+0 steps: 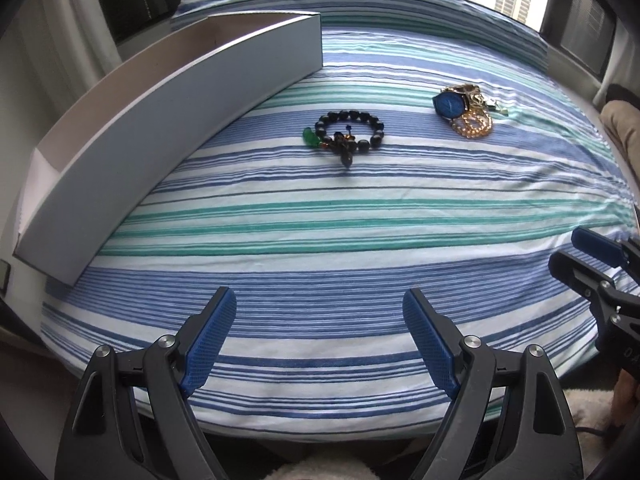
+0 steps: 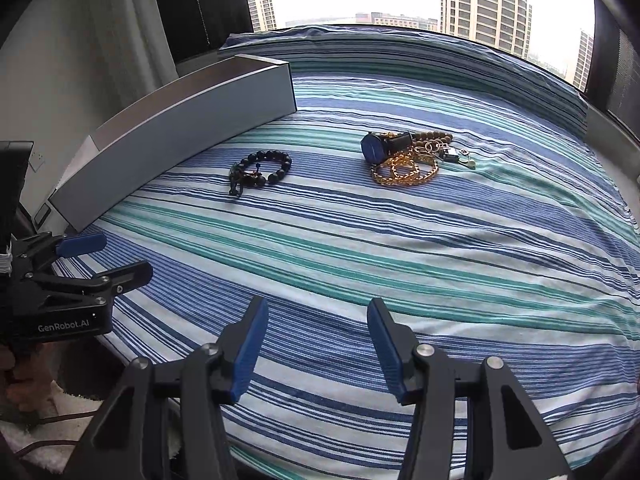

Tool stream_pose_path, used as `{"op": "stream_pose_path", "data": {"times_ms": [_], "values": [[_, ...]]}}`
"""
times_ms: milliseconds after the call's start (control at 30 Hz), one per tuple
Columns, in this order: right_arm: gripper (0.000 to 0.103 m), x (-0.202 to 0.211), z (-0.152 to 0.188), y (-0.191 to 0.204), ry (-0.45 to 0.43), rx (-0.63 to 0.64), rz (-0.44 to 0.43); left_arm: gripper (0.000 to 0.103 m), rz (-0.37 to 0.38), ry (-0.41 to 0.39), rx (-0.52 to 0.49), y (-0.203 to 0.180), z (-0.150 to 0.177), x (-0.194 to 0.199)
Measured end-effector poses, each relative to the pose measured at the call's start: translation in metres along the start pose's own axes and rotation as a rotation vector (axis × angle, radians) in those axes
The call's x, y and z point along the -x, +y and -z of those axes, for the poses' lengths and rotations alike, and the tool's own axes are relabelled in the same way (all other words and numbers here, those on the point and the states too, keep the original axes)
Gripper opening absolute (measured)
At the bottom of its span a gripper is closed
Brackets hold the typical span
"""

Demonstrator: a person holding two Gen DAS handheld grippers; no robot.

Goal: Organize jewelry
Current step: 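Move the left gripper over the black bead bracelet with green pendant, then close the left gripper on the green pendant cord and lift it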

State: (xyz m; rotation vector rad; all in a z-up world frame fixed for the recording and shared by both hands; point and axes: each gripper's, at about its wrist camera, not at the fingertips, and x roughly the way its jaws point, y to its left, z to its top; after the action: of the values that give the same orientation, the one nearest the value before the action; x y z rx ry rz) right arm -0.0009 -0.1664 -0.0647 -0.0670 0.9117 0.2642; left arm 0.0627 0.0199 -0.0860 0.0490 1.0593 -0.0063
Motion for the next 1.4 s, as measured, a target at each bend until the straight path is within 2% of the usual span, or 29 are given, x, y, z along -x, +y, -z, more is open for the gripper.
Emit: {"op": "stream_pose_path", "data": {"times_ms": [300,567,767,1067,1300,1367,1400], "values": [[0.053,-0.003,0.006,0.0,0.01,-0.008,-0.008,0.086,0.055,0.058,0.076,0.01,0.005,-0.016],[0.053,-0.008,0.009,-0.008,0.019,-0.022,-0.019,0.086,0.129,0.068,0.141,0.014,-0.015,-0.03],[0.053,-0.014,0.007,-0.015,0.025,-0.04,-0.02,0.086,0.141,0.041,0.158,0.013,-0.042,-0.045],[0.053,-0.02,0.007,-0.026,0.038,-0.064,-0.028,0.086,0.13,-0.055,0.163,0.002,-0.093,-0.068],[0.053,-0.021,0.007,-0.03,0.038,-0.077,-0.031,0.07,0.096,-0.02,0.161,-0.001,-0.102,-0.096],[0.053,-0.022,0.008,-0.031,0.042,-0.082,-0.031,0.06,0.09,-0.01,0.158,-0.001,-0.102,-0.101],[0.053,-0.022,0.008,-0.031,0.044,-0.085,-0.032,0.047,0.09,-0.005,0.16,0.0,-0.102,-0.103]]}}
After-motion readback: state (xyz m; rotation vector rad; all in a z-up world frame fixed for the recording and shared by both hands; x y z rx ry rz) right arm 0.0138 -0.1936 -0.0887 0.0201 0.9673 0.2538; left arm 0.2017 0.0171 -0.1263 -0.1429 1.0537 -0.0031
